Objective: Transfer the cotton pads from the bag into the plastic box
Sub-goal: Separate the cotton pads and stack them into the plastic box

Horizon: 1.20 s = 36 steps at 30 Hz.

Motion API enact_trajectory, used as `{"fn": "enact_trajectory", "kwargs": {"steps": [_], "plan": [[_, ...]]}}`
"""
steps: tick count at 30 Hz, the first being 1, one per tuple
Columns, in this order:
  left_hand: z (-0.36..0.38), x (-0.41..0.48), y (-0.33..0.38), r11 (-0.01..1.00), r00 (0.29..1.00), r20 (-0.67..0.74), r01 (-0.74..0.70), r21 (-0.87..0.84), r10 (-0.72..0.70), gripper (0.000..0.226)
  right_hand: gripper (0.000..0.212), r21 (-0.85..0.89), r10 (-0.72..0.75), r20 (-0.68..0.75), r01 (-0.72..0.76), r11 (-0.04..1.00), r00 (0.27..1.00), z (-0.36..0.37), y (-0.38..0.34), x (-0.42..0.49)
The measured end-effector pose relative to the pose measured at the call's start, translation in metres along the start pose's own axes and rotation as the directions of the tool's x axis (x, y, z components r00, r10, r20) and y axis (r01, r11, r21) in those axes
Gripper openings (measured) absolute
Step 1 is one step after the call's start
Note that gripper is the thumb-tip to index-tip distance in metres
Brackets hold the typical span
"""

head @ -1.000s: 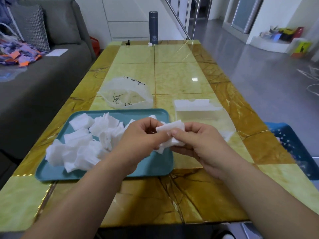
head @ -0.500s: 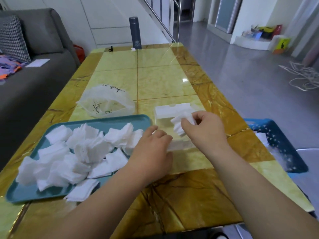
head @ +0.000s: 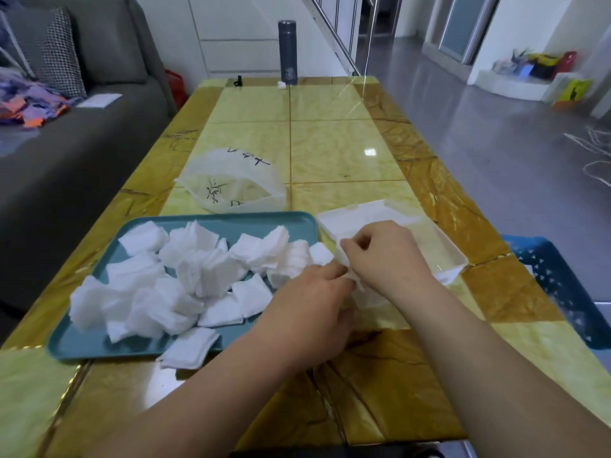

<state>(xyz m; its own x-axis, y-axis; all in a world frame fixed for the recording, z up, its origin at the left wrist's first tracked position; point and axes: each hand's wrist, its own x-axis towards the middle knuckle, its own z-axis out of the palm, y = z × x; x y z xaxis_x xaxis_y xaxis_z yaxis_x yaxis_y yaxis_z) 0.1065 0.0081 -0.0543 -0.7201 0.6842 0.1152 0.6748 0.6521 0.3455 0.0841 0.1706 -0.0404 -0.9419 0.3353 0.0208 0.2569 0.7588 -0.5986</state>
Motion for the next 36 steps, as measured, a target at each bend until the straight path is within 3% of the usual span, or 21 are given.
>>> {"fn": "enact_trajectory", "kwargs": {"steps": [3,6,9,11,13,15,17,20,24,26,28,32,36], "plan": [[0.000,0.000,-0.006,1.000,1.000,-0.011,-0.003,-0.008,0.003,0.033,0.039,0.031,-0.034,0.083,0.032,0.999,0.996,-0.001,-0.004,-0.005],[-0.003,-0.003,-0.010,0.999,0.998,-0.050,-0.039,-0.021,0.038,0.027,0.040,0.007,-0.062,0.067,0.062,0.998,0.996,-0.002,-0.005,-0.009],[-0.014,-0.005,-0.012,0.999,0.963,-0.265,-0.041,0.006,0.041,0.020,0.038,-0.010,-0.088,0.060,0.089,0.996,0.994,-0.005,-0.008,-0.014],[-0.028,-0.007,-0.019,1.000,0.889,-0.457,0.019,-0.011,-0.022,0.015,0.027,-0.030,-0.078,0.077,0.081,0.996,0.994,-0.007,-0.010,-0.018],[-0.042,-0.010,-0.033,0.994,0.842,-0.528,0.097,-0.047,-0.107,0.023,0.025,-0.044,-0.060,0.091,0.064,0.997,0.994,-0.006,-0.011,-0.020],[-0.051,-0.013,-0.049,0.972,0.890,-0.389,0.216,-0.094,-0.236,0.052,0.018,-0.024,-0.046,0.086,0.049,0.999,0.995,-0.004,-0.010,-0.019],[-0.054,-0.016,-0.059,0.933,0.924,-0.153,0.333,-0.134,-0.352,0.076,0.026,0.007,-0.028,0.078,0.028,1.000,0.997,-0.001,-0.010,-0.016],[-0.051,-0.016,-0.066,0.911,0.918,-0.030,0.387,-0.140,-0.395,0.080,0.024,-0.008,-0.021,0.055,0.021,1.000,0.998,0.001,-0.012,-0.013],[-0.045,-0.013,-0.072,0.915,0.914,-0.101,0.377,-0.142,-0.392,0.060,0.046,-0.066,-0.080,-0.022,0.079,0.995,0.997,0.002,-0.022,-0.019],[-0.045,-0.015,-0.074,0.911,0.901,-0.162,0.376,-0.170,-0.402,0.047,0.044,0.022,-0.199,-0.053,0.201,0.979,0.978,0.004,-0.032,-0.026],[-0.049,-0.019,-0.076,0.902,0.877,-0.237,0.367,-0.229,-0.418,0.034,0.041,0.130,-0.304,-0.020,0.304,0.944,0.952,0.011,-0.041,-0.034],[-0.064,-0.028,-0.075,0.893,0.825,-0.401,0.248,-0.374,-0.398,0.025,0.051,0.206,-0.381,0.053,0.364,0.908,0.923,0.019,-0.053,-0.043],[-0.072,-0.035,-0.066,0.796,0.902,-0.275,0.113,-0.595,-0.334,0.037,0.054,0.395,-0.388,0.019,0.350,0.850,0.922,0.021,-0.062,-0.046]]}}
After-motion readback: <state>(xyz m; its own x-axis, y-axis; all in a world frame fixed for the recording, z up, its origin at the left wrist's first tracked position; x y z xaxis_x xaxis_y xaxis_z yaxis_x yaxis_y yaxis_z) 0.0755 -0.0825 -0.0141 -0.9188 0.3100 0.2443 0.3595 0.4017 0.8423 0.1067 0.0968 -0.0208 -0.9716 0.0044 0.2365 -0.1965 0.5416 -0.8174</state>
